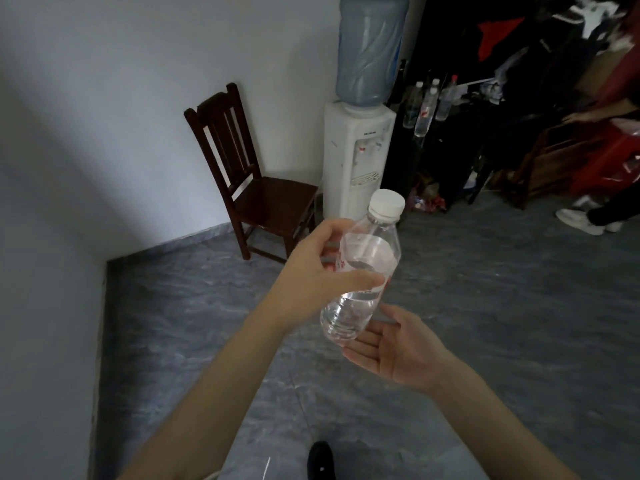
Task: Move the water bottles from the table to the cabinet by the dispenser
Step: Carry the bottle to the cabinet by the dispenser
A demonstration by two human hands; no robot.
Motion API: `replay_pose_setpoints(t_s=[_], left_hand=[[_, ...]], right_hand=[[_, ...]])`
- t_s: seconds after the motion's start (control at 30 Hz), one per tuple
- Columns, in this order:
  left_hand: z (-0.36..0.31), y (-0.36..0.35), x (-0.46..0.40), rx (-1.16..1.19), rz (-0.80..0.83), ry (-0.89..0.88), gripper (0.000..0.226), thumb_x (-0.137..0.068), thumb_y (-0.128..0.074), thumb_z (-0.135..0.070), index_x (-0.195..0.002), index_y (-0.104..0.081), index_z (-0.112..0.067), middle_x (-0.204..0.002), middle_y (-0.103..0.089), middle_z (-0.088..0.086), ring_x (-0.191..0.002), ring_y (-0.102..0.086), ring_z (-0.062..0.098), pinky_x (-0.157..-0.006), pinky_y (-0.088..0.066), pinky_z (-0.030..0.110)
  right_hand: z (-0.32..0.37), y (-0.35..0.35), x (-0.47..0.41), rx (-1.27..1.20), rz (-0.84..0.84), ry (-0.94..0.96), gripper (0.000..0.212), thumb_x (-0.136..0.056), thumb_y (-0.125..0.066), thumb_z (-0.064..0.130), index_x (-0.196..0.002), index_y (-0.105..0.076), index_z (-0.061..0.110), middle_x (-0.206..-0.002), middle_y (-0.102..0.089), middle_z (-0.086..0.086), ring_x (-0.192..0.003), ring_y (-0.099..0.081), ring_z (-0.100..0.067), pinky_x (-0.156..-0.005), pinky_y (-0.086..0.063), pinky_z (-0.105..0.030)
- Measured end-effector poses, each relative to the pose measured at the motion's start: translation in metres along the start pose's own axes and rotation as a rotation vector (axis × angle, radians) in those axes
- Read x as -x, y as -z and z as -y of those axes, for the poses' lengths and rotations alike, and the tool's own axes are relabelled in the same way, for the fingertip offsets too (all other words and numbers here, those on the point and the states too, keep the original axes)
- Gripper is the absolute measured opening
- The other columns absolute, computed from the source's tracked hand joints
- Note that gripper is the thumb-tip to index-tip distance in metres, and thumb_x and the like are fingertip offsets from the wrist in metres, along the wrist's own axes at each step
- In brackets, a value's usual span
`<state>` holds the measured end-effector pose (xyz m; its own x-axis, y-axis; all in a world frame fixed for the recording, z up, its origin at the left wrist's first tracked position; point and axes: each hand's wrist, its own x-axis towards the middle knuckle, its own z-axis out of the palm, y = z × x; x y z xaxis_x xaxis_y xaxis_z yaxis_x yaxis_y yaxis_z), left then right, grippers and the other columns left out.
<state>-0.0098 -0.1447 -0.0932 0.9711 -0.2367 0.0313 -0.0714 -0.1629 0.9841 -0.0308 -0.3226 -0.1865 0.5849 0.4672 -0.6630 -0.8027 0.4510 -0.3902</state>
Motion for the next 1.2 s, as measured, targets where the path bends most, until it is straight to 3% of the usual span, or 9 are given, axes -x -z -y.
replay_pose_setpoints(t_s=[0.1,0.23,0.37,0.53,0.67,0.77,0.9,1.07,1.2], left_hand=[[0.002,-0.001,-0.046,-0.008,0.018,-0.002,0.057,-0.07,-0.091,-0.018,-0.118,-0.063,-0.031,-0.11,-0.071,-0.01,-0.101,-0.069,0.008,-0.087,-0.057,0.027],[0.011,-0.002,-0.1,-0.032,0.048,0.007,0.059,-0.07,-0.091,-0.023,-0.12,-0.061,-0.032,-0.115,-0.069,-0.011,-0.106,-0.068,0.007,-0.089,-0.055,0.025],[0.02,-0.007,-0.157,-0.043,0.053,0.042,0.06,-0.071,-0.091,-0.025,-0.121,-0.06,-0.034,-0.114,-0.069,-0.013,-0.105,-0.067,0.005,-0.09,-0.054,0.025],[0.023,-0.02,-0.241,-0.059,0.036,0.028,0.068,-0.063,-0.089,-0.04,-0.123,-0.059,-0.033,-0.118,-0.068,-0.01,-0.109,-0.068,0.011,-0.095,-0.056,0.033],[0.02,-0.035,-0.31,-0.044,-0.003,0.038,0.064,-0.063,-0.088,-0.034,-0.121,-0.061,-0.031,-0.114,-0.07,-0.009,-0.104,-0.069,0.011,-0.096,-0.058,0.038],[0.02,-0.048,-0.354,-0.052,-0.019,0.047,0.067,-0.061,-0.088,-0.04,-0.122,-0.061,-0.034,-0.114,-0.07,-0.011,-0.104,-0.068,0.009,-0.095,-0.058,0.036],[0.019,-0.059,-0.398,-0.053,-0.031,0.038,0.061,-0.067,-0.09,-0.033,-0.12,-0.061,-0.04,-0.117,-0.068,-0.013,-0.107,-0.067,0.008,-0.093,-0.057,0.031],[0.024,-0.06,-0.455,-0.075,-0.039,0.06,0.061,-0.07,-0.091,-0.031,-0.121,-0.061,-0.043,-0.119,-0.067,-0.015,-0.109,-0.066,0.007,-0.091,-0.056,0.027],[0.034,-0.057,-0.499,-0.087,-0.026,0.083,0.062,-0.07,-0.091,-0.031,-0.123,-0.06,-0.041,-0.12,-0.066,-0.016,-0.109,-0.065,0.006,-0.092,-0.056,0.025]], right_hand=[[0.036,0.003,-0.017,-0.02,-0.012,0.021,0.057,-0.101,-0.038,0.038,-0.133,-0.055,-0.007,-0.124,-0.066,-0.025,-0.097,-0.073,-0.032,-0.085,-0.06,-0.041],[0.077,0.013,-0.041,-0.014,-0.02,0.017,0.059,-0.102,-0.037,0.039,-0.137,-0.054,-0.005,-0.134,-0.06,-0.024,-0.109,-0.067,-0.032,-0.094,-0.055,-0.041],[0.124,0.025,-0.068,-0.042,-0.032,0.008,0.059,-0.101,-0.038,0.038,-0.138,-0.052,-0.005,-0.136,-0.059,-0.024,-0.115,-0.063,-0.033,-0.093,-0.054,-0.043],[0.203,0.043,-0.104,-0.006,-0.034,0.009,0.06,-0.102,-0.036,0.042,-0.134,-0.056,-0.005,-0.131,-0.063,-0.024,-0.109,-0.067,-0.032,-0.093,-0.055,-0.041],[0.267,0.058,-0.124,-0.033,-0.032,0.008,0.06,-0.1,-0.038,0.04,-0.135,-0.054,-0.006,-0.134,-0.06,-0.024,-0.101,-0.068,-0.032,-0.086,-0.058,-0.04],[0.312,0.071,-0.136,-0.006,-0.03,-0.006,0.058,-0.1,-0.038,0.038,-0.133,-0.057,-0.006,-0.127,-0.064,-0.024,-0.099,-0.069,-0.031,-0.083,-0.06,-0.039],[0.365,0.081,-0.154,0.013,-0.033,-0.013,0.059,-0.102,-0.034,0.041,-0.131,-0.057,-0.006,-0.129,-0.064,-0.025,-0.112,-0.065,-0.034,-0.096,-0.054,-0.043],[0.41,0.086,-0.182,0.041,-0.024,-0.042,0.058,-0.103,-0.035,0.042,-0.126,-0.061,-0.004,-0.123,-0.067,-0.024,-0.102,-0.071,-0.032,-0.09,-0.058,-0.041],[0.445,0.088,-0.211,0.043,-0.047,-0.053,0.058,-0.102,-0.037,0.042,-0.129,-0.06,-0.005,-0.129,-0.064,-0.026,-0.12,-0.062,-0.036,-0.1,-0.052,-0.044]])
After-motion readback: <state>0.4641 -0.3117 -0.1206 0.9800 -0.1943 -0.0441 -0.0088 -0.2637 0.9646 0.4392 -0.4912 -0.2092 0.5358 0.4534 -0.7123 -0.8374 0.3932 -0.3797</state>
